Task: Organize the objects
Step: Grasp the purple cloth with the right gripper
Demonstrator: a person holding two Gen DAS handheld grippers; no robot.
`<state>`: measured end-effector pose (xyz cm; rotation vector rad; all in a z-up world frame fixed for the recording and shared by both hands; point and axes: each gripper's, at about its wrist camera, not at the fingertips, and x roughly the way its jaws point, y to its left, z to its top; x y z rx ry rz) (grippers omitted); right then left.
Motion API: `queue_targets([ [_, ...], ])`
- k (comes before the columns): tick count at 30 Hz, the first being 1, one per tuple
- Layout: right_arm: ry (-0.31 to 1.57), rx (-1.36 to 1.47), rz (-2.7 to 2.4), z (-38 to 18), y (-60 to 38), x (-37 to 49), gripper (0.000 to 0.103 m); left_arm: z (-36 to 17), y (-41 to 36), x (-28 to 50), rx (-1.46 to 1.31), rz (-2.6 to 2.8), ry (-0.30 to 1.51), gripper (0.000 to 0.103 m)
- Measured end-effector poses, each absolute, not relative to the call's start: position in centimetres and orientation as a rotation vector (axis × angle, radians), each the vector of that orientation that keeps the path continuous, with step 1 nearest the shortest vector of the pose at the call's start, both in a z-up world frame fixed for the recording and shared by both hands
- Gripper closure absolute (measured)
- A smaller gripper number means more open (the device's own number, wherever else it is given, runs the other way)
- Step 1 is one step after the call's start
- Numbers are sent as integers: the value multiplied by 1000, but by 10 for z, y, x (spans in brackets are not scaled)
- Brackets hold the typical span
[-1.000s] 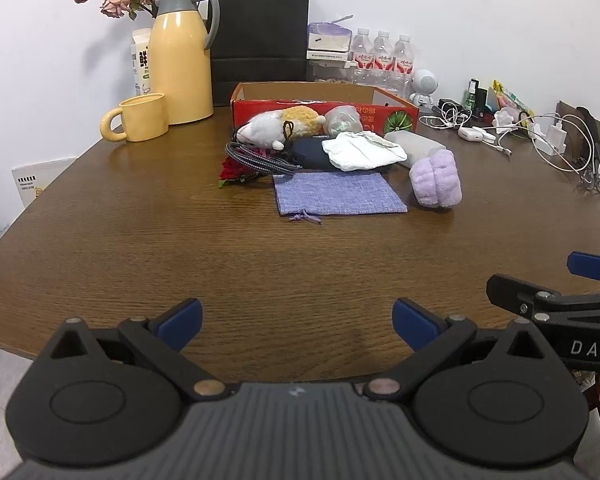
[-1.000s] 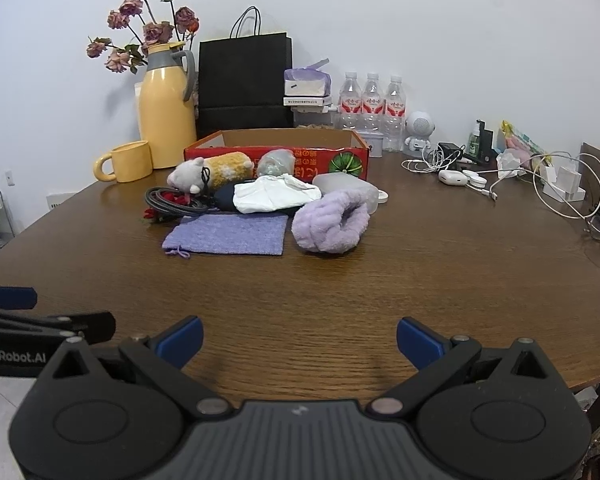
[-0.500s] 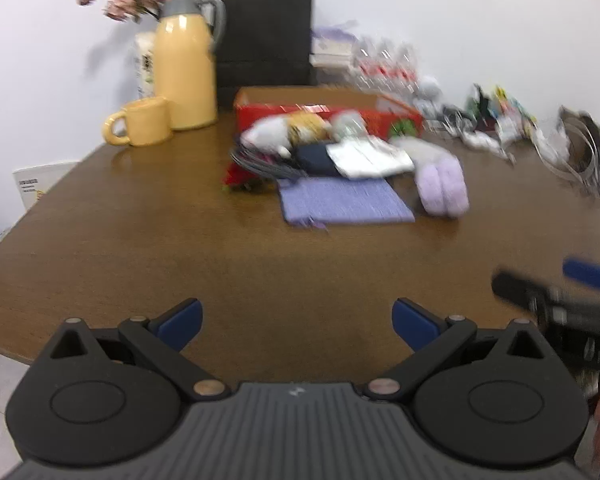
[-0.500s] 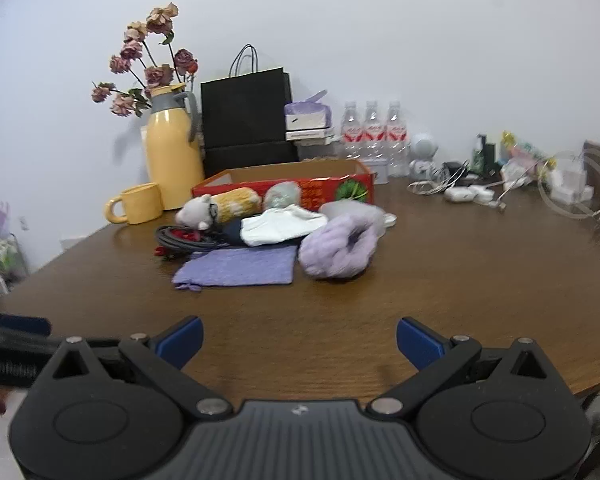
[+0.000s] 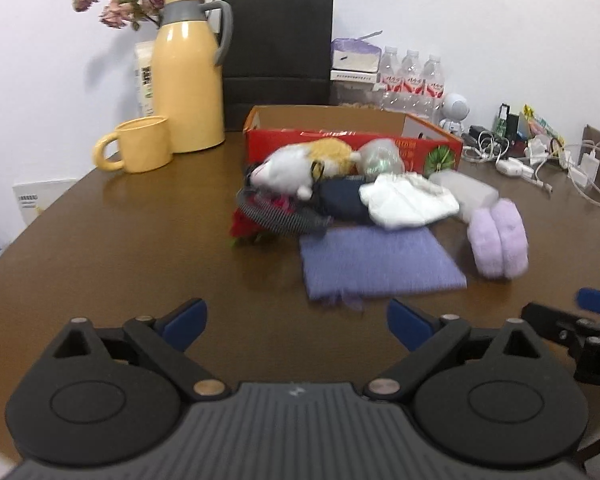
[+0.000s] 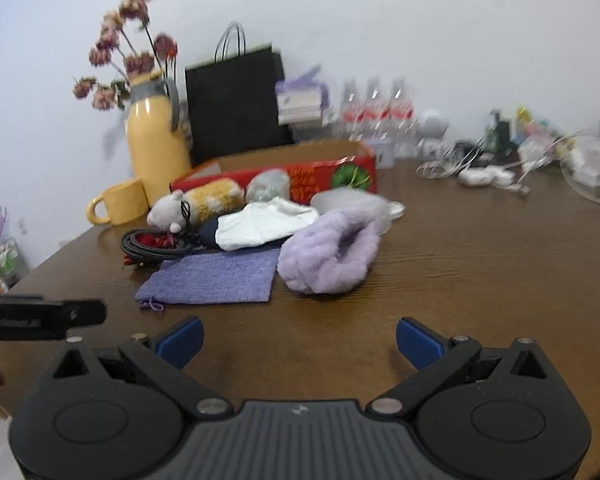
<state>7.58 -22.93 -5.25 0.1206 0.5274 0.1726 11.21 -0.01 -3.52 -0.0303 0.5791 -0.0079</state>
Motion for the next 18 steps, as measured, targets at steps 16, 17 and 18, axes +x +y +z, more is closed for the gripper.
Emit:
queue_targets([
  [16,678,-88,272,-65,-166,206,65,-61,-14,192,-60,-53,660,71],
  [17,682,-66,272,-65,-168,207,68,-63,-14,189,-65,-51,643,72],
  [18,686,-55,264,-65,-170,207,74,-65,-15,184,-56,-50,630,78],
])
